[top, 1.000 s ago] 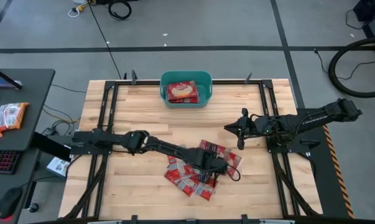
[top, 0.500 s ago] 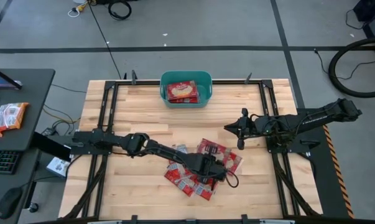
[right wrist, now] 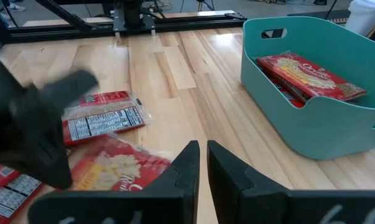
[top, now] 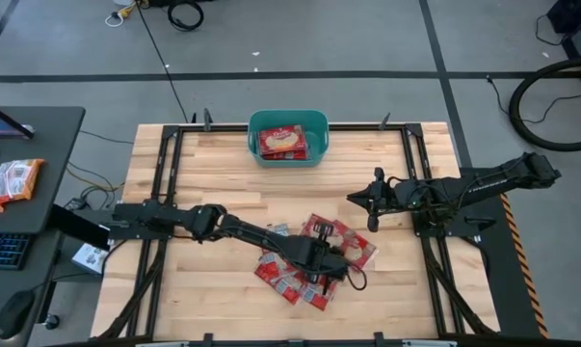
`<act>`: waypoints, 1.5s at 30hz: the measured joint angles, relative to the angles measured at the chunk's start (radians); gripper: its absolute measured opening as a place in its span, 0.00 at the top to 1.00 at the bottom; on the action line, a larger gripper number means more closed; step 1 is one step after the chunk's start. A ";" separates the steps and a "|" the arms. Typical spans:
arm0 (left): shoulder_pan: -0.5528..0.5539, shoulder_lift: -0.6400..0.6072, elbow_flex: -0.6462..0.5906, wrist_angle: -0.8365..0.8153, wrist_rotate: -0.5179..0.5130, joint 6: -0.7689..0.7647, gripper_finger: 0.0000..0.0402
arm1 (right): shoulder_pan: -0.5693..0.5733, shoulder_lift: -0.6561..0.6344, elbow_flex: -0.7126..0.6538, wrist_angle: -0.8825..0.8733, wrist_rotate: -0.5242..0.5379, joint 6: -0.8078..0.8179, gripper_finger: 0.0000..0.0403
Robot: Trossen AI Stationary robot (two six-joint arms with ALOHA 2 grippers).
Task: Sort popcorn bags into baskets
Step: Put the popcorn bag into the green bin
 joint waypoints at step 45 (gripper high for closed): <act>0.162 -0.333 0.001 -0.512 -0.269 -0.180 1.00 | 0.229 0.119 0.000 0.228 0.211 -0.204 0.64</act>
